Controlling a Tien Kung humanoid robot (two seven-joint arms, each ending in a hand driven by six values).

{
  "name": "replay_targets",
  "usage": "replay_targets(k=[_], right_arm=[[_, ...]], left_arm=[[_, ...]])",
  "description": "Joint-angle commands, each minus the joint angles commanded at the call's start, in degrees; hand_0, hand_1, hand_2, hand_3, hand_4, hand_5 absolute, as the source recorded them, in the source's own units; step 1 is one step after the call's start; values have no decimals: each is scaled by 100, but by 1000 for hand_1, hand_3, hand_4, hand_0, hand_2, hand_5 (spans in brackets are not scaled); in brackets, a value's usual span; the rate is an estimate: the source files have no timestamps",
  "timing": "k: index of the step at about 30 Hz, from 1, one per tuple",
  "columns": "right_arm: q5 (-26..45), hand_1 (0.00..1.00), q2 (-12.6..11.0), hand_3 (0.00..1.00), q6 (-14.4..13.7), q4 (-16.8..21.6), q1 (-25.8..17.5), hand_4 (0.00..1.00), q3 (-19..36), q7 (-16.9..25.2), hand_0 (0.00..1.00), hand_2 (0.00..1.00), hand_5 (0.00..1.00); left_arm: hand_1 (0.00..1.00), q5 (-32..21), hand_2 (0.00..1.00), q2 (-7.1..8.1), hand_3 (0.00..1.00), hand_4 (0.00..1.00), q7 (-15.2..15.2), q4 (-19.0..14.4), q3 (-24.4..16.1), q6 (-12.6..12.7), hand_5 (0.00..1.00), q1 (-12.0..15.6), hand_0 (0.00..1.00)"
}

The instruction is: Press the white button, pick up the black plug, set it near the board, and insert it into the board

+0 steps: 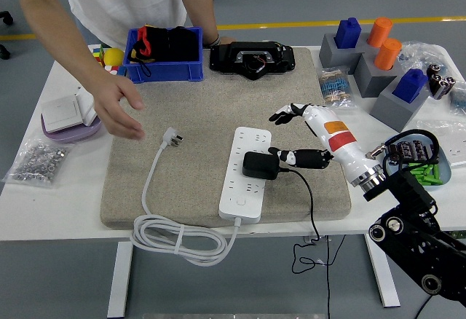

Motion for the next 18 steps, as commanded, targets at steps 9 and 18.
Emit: replay_targets(k=[9,18], right_arm=[[28,626,-132,632,261,38,-629,909,1095,-461,728,620,176],[-60,673,-135,667,306,278,-1203,916,2183,-563,761,666,237]], left_arm=[[710,36,667,5,734,660,9,0,-39,15,556,14,772],[711,25,667,10,734,660,-7,0,7,12,556,-22,774]])
